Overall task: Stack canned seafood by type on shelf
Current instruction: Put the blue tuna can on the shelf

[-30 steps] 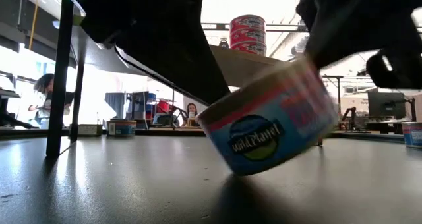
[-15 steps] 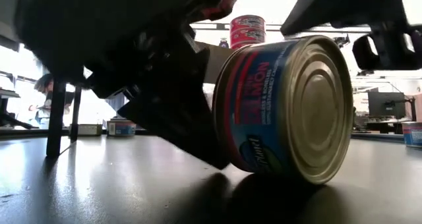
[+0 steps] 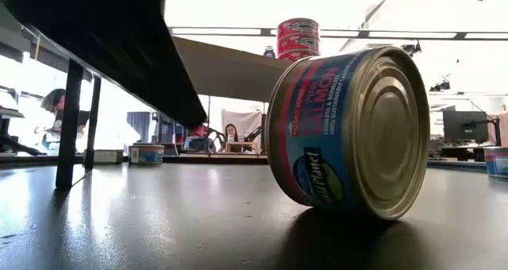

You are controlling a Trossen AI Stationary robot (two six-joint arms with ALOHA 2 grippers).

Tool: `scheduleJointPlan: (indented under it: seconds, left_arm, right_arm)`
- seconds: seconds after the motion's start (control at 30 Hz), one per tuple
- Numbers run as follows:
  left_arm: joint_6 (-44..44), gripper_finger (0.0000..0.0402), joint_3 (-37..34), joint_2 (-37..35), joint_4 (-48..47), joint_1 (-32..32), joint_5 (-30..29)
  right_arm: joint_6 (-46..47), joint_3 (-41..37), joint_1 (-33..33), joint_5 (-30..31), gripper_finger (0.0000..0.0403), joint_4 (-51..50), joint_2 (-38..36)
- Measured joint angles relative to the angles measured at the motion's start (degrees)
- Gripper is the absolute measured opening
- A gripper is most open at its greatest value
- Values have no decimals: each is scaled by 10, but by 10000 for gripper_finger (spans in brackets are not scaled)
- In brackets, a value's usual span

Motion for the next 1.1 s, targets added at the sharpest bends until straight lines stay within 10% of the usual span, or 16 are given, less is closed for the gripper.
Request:
scheduleJointPlan:
  seconds: [0.2,0.47,1.1]
  left_arm:
    - [-35,0,0,-36,-6,-24,-13]
    - [-68,0,0,-92,-13,-36,-31]
    - [66,0,0,-278,4,-54,-152]
  right_arm:
    - [-176,132,-3,-129,168,-145,38]
    - [-374,268,5,-93,310,-382,113]
    - [-414,238,-4,-18,328,-473,227]
